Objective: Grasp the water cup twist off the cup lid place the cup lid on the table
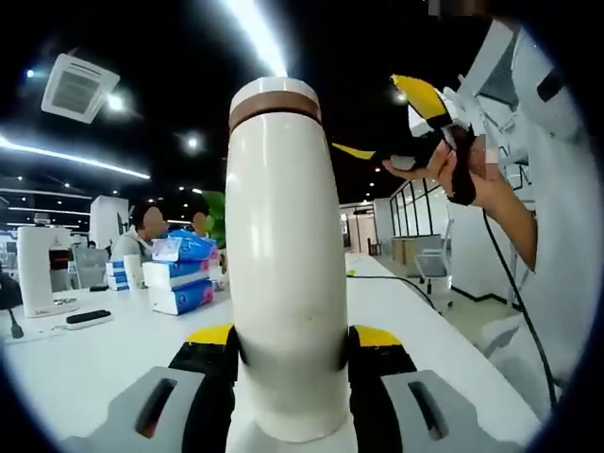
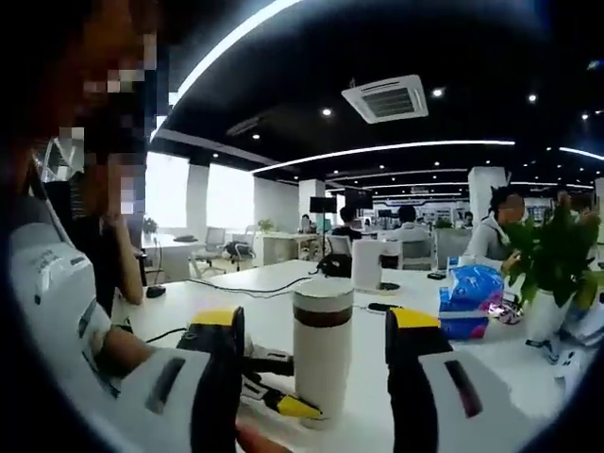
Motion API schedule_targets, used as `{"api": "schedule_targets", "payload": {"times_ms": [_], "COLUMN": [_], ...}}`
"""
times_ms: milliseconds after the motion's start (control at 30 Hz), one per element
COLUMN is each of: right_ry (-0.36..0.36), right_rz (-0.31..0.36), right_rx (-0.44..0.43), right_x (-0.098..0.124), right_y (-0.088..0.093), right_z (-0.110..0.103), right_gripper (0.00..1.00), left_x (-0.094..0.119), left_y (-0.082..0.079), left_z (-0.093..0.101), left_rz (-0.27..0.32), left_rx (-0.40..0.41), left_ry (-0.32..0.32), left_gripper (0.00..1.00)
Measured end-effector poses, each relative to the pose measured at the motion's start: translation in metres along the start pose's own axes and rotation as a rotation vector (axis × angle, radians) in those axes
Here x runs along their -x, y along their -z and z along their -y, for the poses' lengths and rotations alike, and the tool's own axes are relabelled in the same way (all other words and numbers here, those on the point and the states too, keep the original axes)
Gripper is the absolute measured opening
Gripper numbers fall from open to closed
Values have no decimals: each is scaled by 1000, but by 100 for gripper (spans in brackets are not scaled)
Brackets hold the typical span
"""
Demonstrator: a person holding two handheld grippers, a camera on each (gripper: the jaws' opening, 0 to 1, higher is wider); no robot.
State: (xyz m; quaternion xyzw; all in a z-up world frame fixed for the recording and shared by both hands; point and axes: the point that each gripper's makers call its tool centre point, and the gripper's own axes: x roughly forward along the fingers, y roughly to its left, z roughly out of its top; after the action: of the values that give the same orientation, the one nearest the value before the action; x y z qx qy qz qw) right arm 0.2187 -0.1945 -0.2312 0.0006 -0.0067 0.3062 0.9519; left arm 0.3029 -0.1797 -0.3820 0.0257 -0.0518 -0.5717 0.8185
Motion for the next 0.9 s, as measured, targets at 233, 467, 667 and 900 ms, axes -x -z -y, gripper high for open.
{"api": "schedule_targets", "payload": {"times_ms": [233, 467, 667, 900], "right_ry": [22, 13, -54, -93], "right_rz": [-21, -23, -46, -65], "right_rx": [35, 0, -42, -45], "right_x": [-10, -56, -80, -79], "right_y": [1, 6, 9, 9], "right_z": [-2, 16, 15, 17], "right_gripper": [77, 78, 56, 46], "left_x": [1, 2, 3, 2], "left_y": [0, 0, 0, 0], "left_z": [0, 0, 1, 1], "left_rz": [-3, -4, -4, -3], "left_rx": [-13, -16, -17, -9], "left_ry": [0, 4, 6, 8], "left_gripper": [47, 47, 47, 47]}}
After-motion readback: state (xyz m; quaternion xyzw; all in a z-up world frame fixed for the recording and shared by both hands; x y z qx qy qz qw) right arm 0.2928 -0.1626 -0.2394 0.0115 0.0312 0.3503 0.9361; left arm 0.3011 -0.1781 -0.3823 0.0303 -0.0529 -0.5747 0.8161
